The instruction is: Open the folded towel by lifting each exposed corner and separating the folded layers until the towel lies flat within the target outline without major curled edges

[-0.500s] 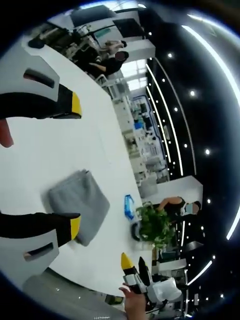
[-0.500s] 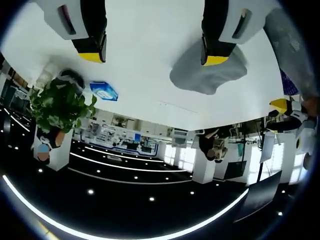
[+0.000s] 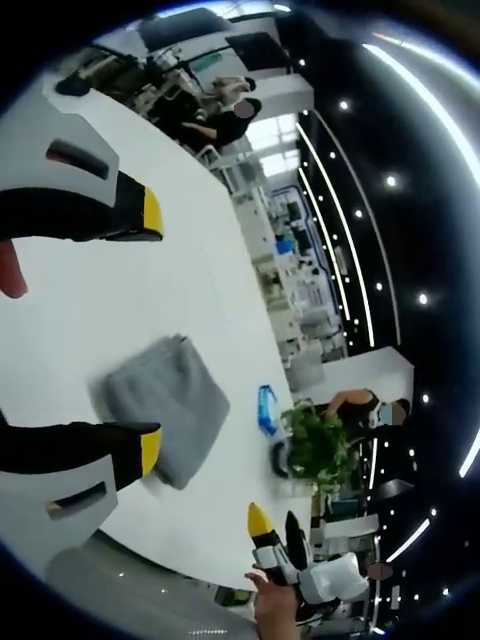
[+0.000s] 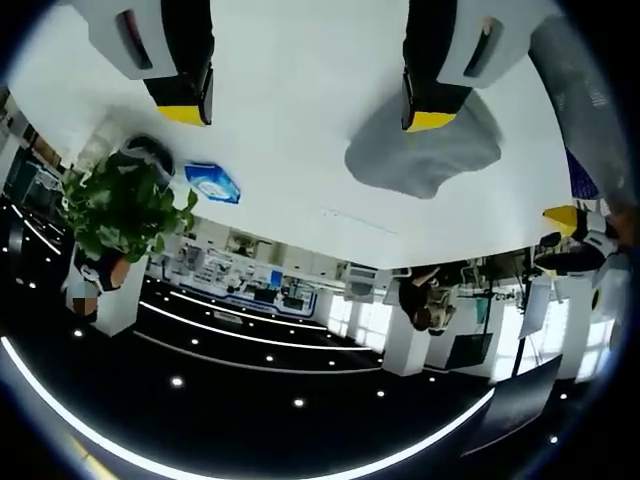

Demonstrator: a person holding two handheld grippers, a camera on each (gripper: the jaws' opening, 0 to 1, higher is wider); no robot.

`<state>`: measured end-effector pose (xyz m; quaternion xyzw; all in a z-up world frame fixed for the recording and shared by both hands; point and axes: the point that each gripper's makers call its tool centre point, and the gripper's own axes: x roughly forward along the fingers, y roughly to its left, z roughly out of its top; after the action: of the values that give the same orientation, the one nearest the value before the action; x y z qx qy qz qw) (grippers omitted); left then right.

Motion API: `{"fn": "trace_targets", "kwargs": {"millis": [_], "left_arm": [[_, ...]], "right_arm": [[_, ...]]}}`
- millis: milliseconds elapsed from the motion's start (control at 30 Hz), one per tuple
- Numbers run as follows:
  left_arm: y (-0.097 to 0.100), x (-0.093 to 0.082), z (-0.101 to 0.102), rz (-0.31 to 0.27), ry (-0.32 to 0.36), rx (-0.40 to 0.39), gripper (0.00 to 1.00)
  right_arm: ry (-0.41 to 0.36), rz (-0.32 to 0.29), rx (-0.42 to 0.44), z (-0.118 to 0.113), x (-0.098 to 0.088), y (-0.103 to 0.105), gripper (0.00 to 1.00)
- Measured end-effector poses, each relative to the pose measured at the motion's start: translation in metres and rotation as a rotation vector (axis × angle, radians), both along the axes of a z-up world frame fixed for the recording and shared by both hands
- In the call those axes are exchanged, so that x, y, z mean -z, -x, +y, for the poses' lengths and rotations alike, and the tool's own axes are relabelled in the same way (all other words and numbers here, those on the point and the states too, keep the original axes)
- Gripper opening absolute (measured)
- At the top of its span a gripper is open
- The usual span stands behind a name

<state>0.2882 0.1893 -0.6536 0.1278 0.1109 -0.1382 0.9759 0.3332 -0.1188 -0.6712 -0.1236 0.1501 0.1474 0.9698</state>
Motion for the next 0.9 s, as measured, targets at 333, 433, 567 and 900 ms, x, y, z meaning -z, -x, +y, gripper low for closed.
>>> {"fn": "trace_targets", "kwargs": {"millis": [333,433,567,900], "left_arm": [[-0.0001,-0.0004,0.0031,0.001,0.001,-0.011,0.71],[0.0000,-0.0016,0.0050,-0.005,0.005,-0.020,0.71],[0.0003,-0.0011,0.0049,-0.004,0.001,-0.020,0.71],[0.0010,-0.0019,0.0070,-0.007,0.004,-0.033,0.71]], "right_arm": [[-0.016,-0.001,0.012,-0.0031,-0.0003,-0.0008,0.77],[-0.027,-0.002,0.011,-0.0026,-0.0008,-0.0006,0.77],[-0.036,-0.002,0.013,-0.0027,-0.0014,-0.0004,0.77],[-0.042,-0.008,0.004,-0.0006,-0.0036,0.0009,0.77]]}}
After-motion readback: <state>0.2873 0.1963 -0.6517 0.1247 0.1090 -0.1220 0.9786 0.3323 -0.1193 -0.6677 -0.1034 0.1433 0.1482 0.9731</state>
